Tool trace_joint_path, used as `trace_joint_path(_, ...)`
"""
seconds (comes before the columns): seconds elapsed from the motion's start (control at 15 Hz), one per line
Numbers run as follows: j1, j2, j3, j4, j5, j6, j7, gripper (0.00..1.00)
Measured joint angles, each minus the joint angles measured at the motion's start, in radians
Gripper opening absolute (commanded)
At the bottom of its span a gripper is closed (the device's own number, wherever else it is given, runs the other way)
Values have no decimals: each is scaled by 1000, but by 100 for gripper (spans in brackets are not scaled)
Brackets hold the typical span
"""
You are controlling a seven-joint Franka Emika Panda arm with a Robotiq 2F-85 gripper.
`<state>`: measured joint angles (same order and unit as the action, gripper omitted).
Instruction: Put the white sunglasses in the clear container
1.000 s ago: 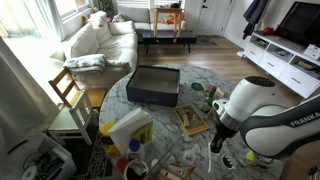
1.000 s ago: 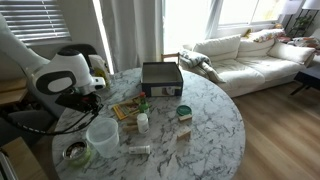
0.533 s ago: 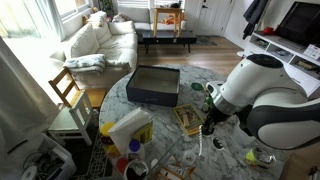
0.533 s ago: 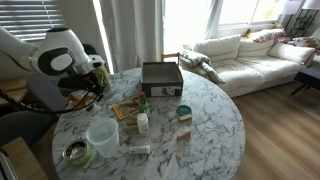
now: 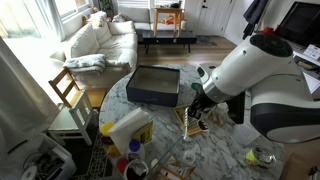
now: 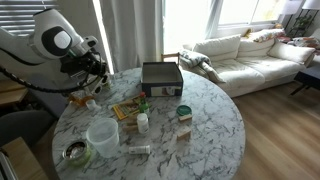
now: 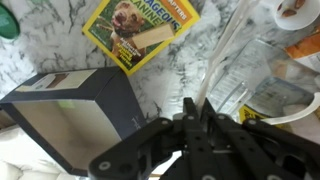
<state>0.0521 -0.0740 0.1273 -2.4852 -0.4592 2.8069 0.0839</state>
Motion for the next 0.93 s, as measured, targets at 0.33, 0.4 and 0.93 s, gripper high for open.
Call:
trace_joint_path(0.33,-40,4,24,58,-402,30,313,2)
trace_joint_path(0.4,-48,8,26,67,-480,30,380,2)
trace_joint_path(0.93,-59,84,27,100,-706,60,629,9)
